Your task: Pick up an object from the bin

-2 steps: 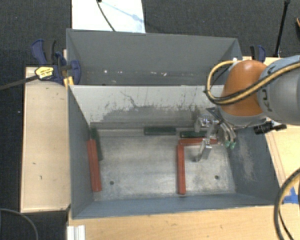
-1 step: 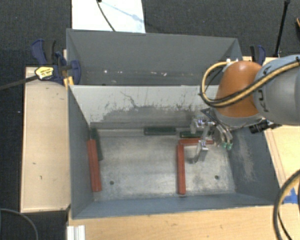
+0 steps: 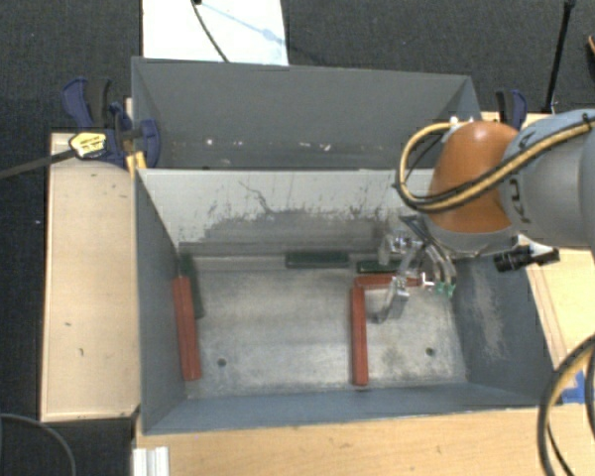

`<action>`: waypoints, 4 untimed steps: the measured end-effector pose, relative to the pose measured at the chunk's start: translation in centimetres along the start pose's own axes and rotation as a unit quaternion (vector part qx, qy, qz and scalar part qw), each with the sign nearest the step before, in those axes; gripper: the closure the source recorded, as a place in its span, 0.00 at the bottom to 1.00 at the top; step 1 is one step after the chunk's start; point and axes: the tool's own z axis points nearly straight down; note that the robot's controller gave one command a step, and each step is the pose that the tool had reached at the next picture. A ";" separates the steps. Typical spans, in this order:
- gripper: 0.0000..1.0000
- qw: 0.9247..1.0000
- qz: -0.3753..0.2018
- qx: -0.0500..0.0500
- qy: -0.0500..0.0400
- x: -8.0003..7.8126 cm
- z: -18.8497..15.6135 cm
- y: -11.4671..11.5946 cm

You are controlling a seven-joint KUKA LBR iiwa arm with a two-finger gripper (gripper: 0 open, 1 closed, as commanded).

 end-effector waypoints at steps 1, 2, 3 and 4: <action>0.00 0.999 -0.040 0.000 0.001 0.3 0.0 2.2; 0.00 0.994 -0.113 0.001 0.001 0.2 0.0 1.5; 0.00 0.980 -0.199 0.001 -0.003 -0.2 0.0 1.0; 1.00 0.980 -0.199 0.000 -0.005 -0.3 -0.3 1.1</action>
Offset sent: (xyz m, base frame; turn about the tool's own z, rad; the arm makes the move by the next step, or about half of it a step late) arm 0.0003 0.0220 -0.0008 -0.0810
